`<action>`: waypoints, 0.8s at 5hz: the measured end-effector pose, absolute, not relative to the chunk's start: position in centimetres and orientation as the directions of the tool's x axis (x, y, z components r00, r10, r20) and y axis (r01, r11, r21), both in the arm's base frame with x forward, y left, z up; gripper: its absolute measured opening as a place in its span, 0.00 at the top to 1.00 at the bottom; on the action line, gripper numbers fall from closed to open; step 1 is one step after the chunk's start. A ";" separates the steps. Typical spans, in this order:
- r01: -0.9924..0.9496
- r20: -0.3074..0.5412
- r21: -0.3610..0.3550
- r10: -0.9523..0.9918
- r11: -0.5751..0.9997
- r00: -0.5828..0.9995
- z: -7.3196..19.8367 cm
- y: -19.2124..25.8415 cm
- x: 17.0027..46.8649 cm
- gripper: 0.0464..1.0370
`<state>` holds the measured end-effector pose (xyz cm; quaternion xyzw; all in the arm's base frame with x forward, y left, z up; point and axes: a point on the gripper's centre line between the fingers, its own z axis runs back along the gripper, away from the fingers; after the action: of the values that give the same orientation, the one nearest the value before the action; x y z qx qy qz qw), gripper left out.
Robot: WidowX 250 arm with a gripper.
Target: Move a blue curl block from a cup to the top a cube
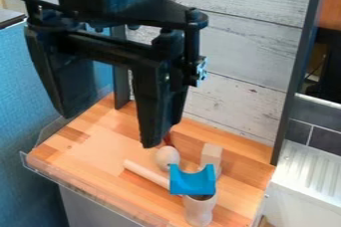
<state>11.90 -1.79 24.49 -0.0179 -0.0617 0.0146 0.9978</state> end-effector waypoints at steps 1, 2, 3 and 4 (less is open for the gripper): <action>-0.026 0.120 -0.037 0.030 0.999 0.992 24.2 -1.8 11.9 0.04; -0.118 0.098 -0.032 0.120 0.993 0.988 21.0 -0.5 14.6 0.04; -0.180 0.109 -0.045 0.184 0.983 0.977 19.4 0.1 16.4 0.04; -0.242 0.092 -0.061 0.247 0.968 0.965 17.0 0.5 18.3 0.04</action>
<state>18.28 0.54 17.02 -0.0246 -0.0494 0.1232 0.9908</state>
